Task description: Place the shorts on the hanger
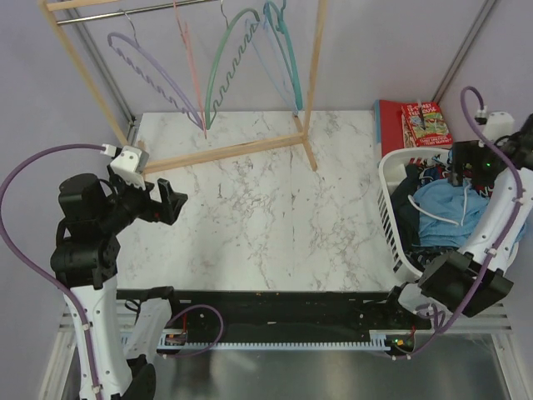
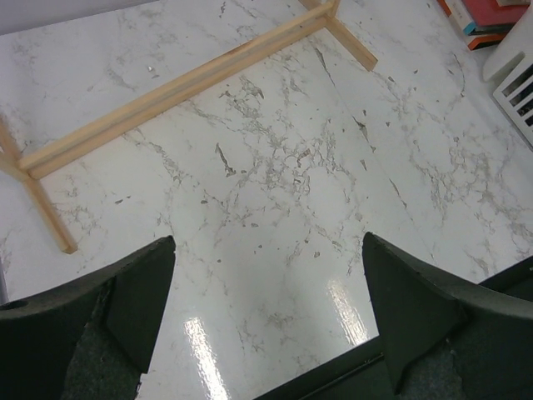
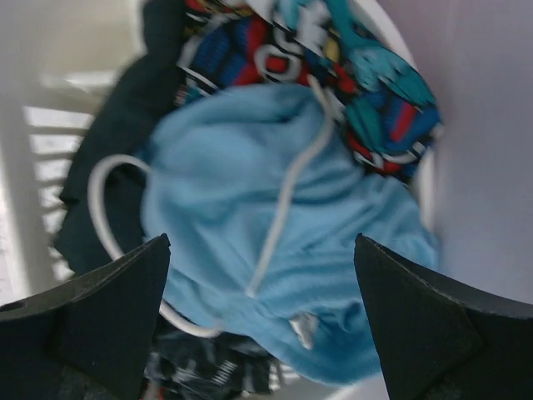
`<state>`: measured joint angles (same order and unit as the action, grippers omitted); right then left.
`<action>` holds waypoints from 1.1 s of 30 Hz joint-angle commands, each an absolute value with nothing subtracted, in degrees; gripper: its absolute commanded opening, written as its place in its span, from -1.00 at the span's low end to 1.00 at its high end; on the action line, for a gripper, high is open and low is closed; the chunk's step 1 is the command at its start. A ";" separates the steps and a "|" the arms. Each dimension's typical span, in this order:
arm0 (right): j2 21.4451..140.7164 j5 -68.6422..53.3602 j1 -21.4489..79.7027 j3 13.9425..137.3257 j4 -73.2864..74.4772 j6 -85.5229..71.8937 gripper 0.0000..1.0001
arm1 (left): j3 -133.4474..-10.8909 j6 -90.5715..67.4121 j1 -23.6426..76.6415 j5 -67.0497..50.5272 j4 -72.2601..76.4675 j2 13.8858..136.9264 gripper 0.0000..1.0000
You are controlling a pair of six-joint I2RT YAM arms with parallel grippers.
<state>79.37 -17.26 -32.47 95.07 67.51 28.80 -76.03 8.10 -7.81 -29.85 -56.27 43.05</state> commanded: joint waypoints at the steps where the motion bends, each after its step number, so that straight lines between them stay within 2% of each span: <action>1: 81.65 -20.75 -45.67 99.94 82.79 47.17 0.96 | -76.46 11.25 -8.00 -33.57 -56.51 44.47 0.99; 5: 82.79 -18.90 -52.02 97.65 82.79 53.17 0.96 | -76.20 11.34 -8.09 -35.85 -56.34 45.26 0.99; 13: 84.90 -15.74 -52.56 93.17 73.05 47.38 0.96 | -75.94 12.13 -8.09 -37.44 -56.07 45.79 0.99; 20: 82.71 -10.64 -52.56 86.31 66.01 48.51 0.96 | -74.71 12.92 -8.09 -38.14 -56.07 44.74 0.99; 33: 78.66 -10.28 -53.09 90.26 66.89 54.66 0.96 | -73.83 12.92 -8.17 -39.46 -55.81 44.56 0.98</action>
<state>80.60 -9.98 -52.82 87.00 67.70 51.29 -74.00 11.53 -7.81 -37.01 -56.93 44.21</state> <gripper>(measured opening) 0.982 0.993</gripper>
